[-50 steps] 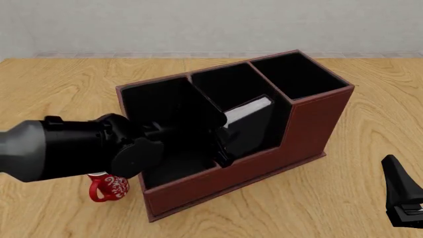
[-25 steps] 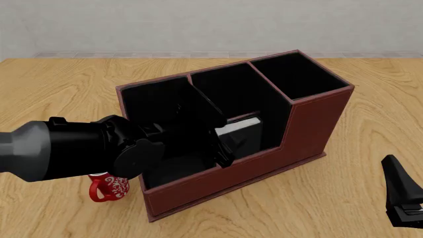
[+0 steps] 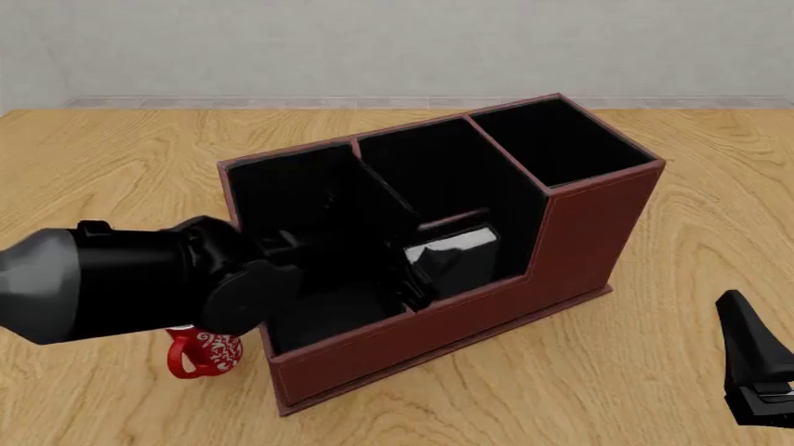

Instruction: Pick up the book and place it in the back compartment of the caddy.

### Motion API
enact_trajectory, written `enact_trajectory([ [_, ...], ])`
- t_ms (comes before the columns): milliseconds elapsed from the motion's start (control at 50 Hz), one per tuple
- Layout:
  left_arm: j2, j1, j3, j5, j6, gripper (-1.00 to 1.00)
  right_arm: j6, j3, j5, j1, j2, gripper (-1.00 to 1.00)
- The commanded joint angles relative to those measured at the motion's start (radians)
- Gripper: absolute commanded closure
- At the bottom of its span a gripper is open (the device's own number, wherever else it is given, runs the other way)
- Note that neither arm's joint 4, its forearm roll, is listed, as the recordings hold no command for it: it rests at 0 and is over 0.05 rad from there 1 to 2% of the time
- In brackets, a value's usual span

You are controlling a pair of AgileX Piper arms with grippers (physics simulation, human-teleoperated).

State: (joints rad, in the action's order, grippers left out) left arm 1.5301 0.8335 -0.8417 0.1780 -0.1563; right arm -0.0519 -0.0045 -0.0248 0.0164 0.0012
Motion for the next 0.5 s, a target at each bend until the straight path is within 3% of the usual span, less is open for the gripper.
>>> enact_trajectory([
  [20,-0.038,-0.012,0.028,0.027,-0.014,-1.0,0.0,0.0,0.0,0.0,0.0,-1.0],
  [500,-0.185,0.01,0.149,0.069,-0.061,-1.0,0.0,0.0,0.0,0.0,0.0,-1.0],
])
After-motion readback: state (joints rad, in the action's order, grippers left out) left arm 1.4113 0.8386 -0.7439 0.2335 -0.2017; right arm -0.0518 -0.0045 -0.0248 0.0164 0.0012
